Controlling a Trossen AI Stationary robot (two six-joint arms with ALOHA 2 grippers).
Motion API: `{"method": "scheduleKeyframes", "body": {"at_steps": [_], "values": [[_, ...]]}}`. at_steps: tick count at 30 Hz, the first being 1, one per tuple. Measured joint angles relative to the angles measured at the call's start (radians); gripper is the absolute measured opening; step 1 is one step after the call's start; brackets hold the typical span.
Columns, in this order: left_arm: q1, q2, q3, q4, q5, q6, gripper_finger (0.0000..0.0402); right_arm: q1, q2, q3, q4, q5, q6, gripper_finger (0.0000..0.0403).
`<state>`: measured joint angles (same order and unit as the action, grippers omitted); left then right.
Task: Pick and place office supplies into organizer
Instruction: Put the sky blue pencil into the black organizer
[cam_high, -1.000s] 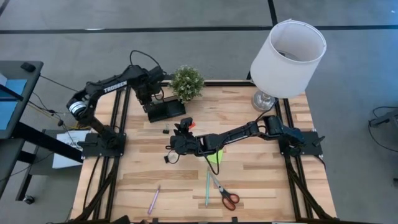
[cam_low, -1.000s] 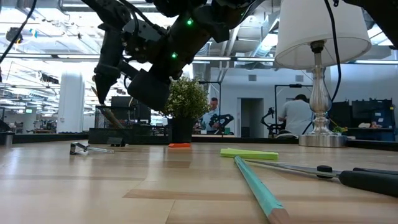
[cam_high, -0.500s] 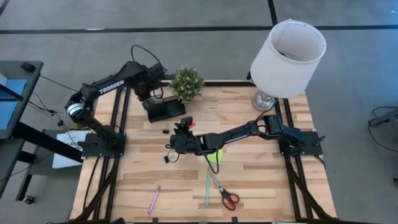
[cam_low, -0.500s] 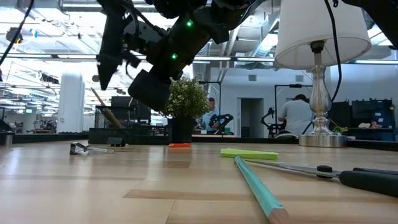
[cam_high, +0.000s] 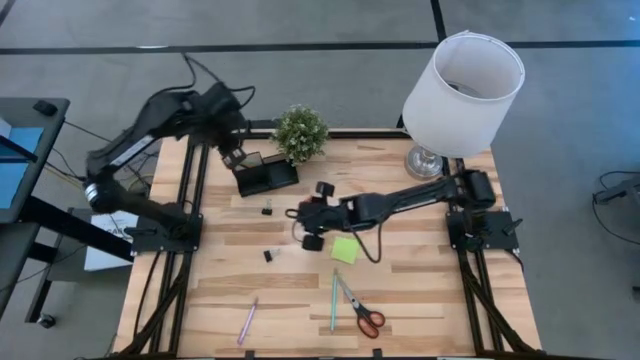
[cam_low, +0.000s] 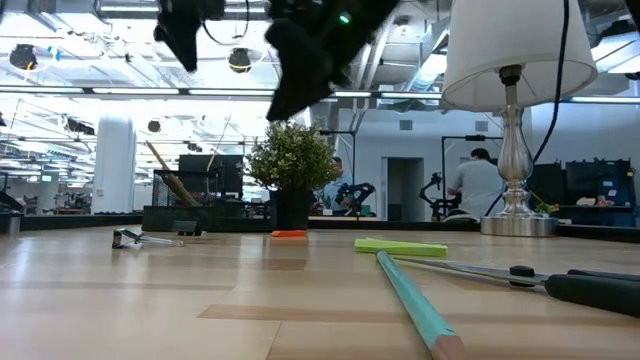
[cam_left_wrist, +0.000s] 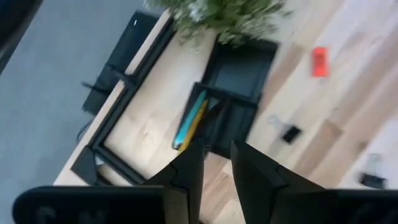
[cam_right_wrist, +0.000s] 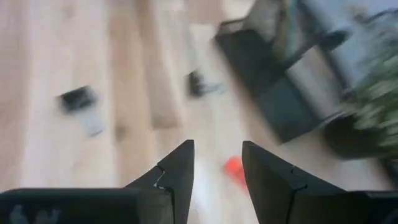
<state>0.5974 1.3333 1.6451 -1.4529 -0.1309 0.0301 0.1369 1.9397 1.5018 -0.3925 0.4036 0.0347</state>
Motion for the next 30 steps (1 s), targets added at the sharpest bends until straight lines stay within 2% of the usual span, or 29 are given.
{"method": "scheduleKeyframes", "body": {"at_steps": [4, 8, 11, 16, 18, 22, 24, 26, 30], "values": [[-0.053, -0.122, -0.007, 0.011, 0.002, -0.067, 0.0075, 0.023, -0.076, -0.201, 0.142, -0.059, 0.069, 0.0127], [-0.134, -0.273, -0.090, 0.060, -0.005, -0.134, 0.0075, 0.066, -0.144, -0.374, 0.274, -0.063, 0.101, 0.0127], [-0.193, -0.407, -0.218, 0.161, -0.012, -0.196, 0.0075, 0.103, -0.184, -0.459, 0.353, -0.063, 0.112, 0.0127], [-0.254, -0.624, -0.517, 0.426, -0.033, -0.289, 0.0075, 0.179, -0.267, -0.525, 0.347, -0.062, 0.186, 0.0127], [-0.267, -0.693, -0.637, 0.515, -0.011, -0.299, 0.0075, 0.219, -0.277, -0.531, 0.350, -0.062, 0.103, 0.0127], [-0.283, -0.773, -0.837, 0.651, 0.061, -0.300, 0.0075, 0.293, -0.255, -0.533, 0.413, -0.085, -0.166, 0.0127], [-0.286, -0.786, -0.913, 0.708, 0.086, -0.293, 0.0075, 0.306, -0.228, -0.533, 0.469, -0.177, -0.268, 0.0127], [-0.288, -0.786, -0.974, 0.765, 0.104, -0.293, 0.0075, 0.303, -0.202, -0.534, 0.525, -0.328, -0.321, 0.0127], [-0.288, -0.772, -1.055, 0.875, 0.110, -0.301, 0.0075, 0.262, -0.144, -0.534, 0.623, -0.618, -0.312, 0.0127]]}}
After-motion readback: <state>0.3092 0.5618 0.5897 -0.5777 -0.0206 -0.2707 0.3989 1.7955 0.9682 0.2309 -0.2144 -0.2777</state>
